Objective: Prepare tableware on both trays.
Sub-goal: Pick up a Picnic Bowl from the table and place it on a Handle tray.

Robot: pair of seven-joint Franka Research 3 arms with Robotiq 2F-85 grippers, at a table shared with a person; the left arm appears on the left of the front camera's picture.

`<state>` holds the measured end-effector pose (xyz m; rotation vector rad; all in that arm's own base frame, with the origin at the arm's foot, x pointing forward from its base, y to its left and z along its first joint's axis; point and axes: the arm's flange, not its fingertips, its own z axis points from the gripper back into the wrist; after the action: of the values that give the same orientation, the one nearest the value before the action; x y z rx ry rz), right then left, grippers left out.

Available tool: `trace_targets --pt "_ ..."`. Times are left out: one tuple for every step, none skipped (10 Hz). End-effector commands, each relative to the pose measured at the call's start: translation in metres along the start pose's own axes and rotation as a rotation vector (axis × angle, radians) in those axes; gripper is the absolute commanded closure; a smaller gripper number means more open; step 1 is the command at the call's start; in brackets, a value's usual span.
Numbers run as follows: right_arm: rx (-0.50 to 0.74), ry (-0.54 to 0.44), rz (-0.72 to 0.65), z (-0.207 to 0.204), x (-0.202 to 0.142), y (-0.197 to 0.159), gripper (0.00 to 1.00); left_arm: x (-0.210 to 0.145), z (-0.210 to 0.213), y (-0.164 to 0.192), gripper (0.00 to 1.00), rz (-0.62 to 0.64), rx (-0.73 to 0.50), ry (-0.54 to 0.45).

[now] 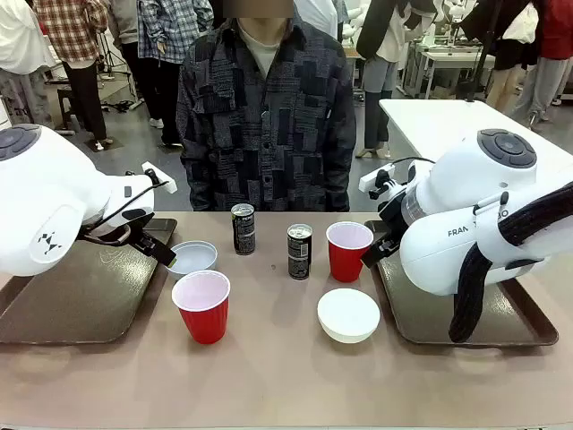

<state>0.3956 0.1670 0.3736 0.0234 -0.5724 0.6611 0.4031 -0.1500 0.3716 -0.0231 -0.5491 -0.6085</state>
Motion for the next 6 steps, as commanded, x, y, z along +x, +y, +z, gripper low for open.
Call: trace_targets --pt "0.0 0.0 0.0 0.0 0.0 0.0 0.0 0.0 0.0 -0.0001 0.0 0.0 0.0 0.0" --pt "0.0 0.0 0.0 0.0 0.0 0.0 0.0 0.0 0.0 -0.0001 0.0 0.0 0.0 0.0" --pt "0.0 0.0 0.0 0.0 0.0 0.0 0.0 0.0 0.0 -0.0001 0.0 0.0 0.0 0.0" --pt "0.0 0.0 0.0 0.0 0.0 0.0 0.0 0.0 0.0 -0.0001 0.0 0.0 0.0 0.0" --pt "0.0 0.0 0.0 0.0 0.0 0.0 0.0 0.0 0.0 -0.0001 0.0 0.0 0.0 0.0" --pt "0.0 0.0 0.0 0.0 0.0 0.0 0.0 0.0 0.0 -0.0001 0.0 0.0 0.0 0.0"
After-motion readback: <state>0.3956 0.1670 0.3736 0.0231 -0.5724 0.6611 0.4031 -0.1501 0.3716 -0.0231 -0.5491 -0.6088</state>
